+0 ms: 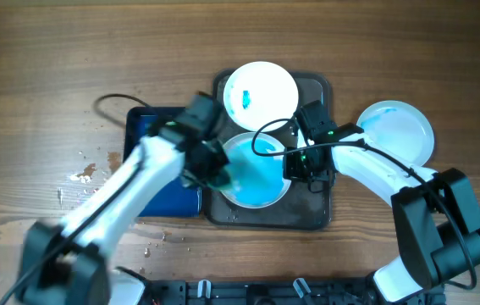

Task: Clean dirty plates on tray and stack at the side
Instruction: 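Scrub the held plate with the sponge using the left gripper, then return the sponge to the blue tray with the left gripper, then lift the plate with the right gripper and stack it on the first plate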

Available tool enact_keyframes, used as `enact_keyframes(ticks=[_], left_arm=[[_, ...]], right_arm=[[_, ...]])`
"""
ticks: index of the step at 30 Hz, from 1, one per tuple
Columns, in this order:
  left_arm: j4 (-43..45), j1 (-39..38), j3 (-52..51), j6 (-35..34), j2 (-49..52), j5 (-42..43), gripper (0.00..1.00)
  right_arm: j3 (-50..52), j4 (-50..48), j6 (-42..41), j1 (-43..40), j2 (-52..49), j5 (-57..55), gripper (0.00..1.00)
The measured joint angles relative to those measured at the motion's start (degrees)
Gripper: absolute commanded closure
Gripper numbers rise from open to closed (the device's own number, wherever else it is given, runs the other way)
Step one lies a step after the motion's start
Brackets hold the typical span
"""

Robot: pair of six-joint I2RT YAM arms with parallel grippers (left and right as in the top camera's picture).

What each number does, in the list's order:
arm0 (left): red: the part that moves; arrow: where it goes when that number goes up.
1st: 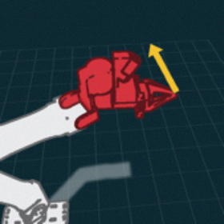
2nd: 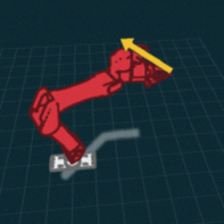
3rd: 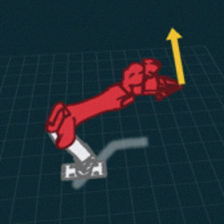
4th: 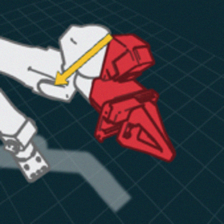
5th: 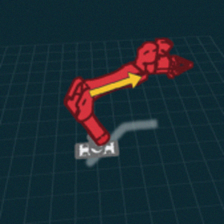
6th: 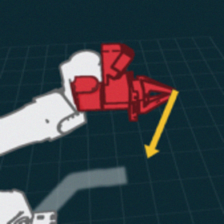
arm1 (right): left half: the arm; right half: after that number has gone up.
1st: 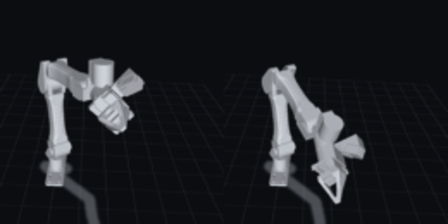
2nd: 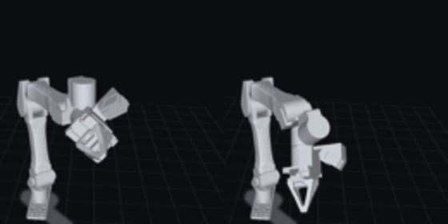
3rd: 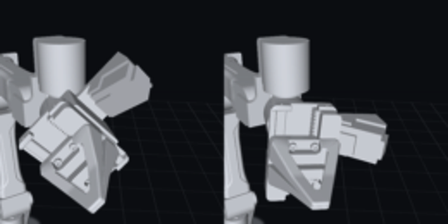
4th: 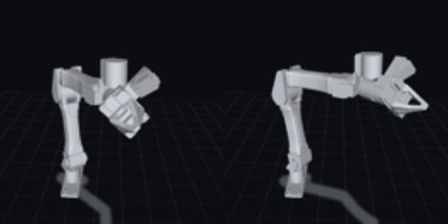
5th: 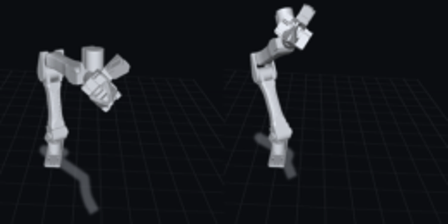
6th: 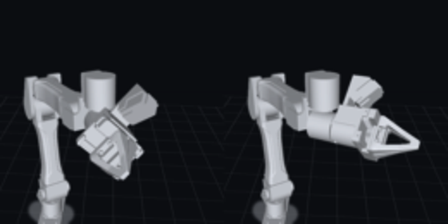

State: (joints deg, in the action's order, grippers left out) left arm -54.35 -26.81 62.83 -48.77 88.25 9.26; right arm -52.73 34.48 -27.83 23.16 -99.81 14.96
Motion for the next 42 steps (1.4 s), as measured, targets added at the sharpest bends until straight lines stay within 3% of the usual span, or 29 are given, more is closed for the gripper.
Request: enact_keyframes(ticks=[4,9,10,14,15,19,22,25,29,32,37,42], left_arm=[[-7.8,8.4,-0.1,2.0,-6.4,-7.8,0.96],[-1.1,15.1,-7.3,4.9,-4.7,-14.4,0.96],[2.6,16.3,-10.5,5.3,-4.0,-15.1,0.85],[4.9,18.8,-13.7,7.1,-2.2,-14.6,0.58],[5.2,19.2,-13.7,8.1,-2.3,-13.5,0.47],[3.3,21.4,-12.8,10.8,-3.8,-8.2,0.36],[-0.2,23.9,-9.5,12.2,-8.0,-5.3,0.16],[-2.6,26.1,-4.2,13.6,-14.4,-1.7,0.00],[-2.9,26.6,0.3,14.3,-24.0,2.5,0.00],[-3.8,26.6,0.5,14.4,-29.7,3.4,0.00],[-5.7,26.6,0.6,14.4,-33.9,4.0,0.00],[-5.9,26.6,0.6,14.4,-33.9,4.0,0.00]], right_arm=[[0.0,0.0,0.0,0.0,0.0,0.0,0.96],[0.0,-0.1,0.0,0.0,0.0,0.0,0.96],[0.0,0.0,0.1,0.0,0.0,0.0,0.96],[-2.5,6.3,3.0,-0.1,-0.3,-2.0,0.96],[-3.5,8.4,4.3,-0.1,-0.3,-2.9,0.96],[-10.0,13.9,10.0,-0.1,3.5,-6.1,0.96],[-18.2,16.6,13.5,-0.1,6.7,-9.3,0.96],[-23.5,12.4,15.4,1.9,7.4,-12.8,0.96],[-24.1,0.6,15.7,11.0,7.1,-19.3,0.96],[-24.7,-9.0,15.3,23.7,2.8,-28.3,0.96],[-24.6,-12.3,15.1,30.8,-3.1,-40.2,0.96],[-24.5,-14.0,15.8,35.4,-1.9,-52.9,0.96]])
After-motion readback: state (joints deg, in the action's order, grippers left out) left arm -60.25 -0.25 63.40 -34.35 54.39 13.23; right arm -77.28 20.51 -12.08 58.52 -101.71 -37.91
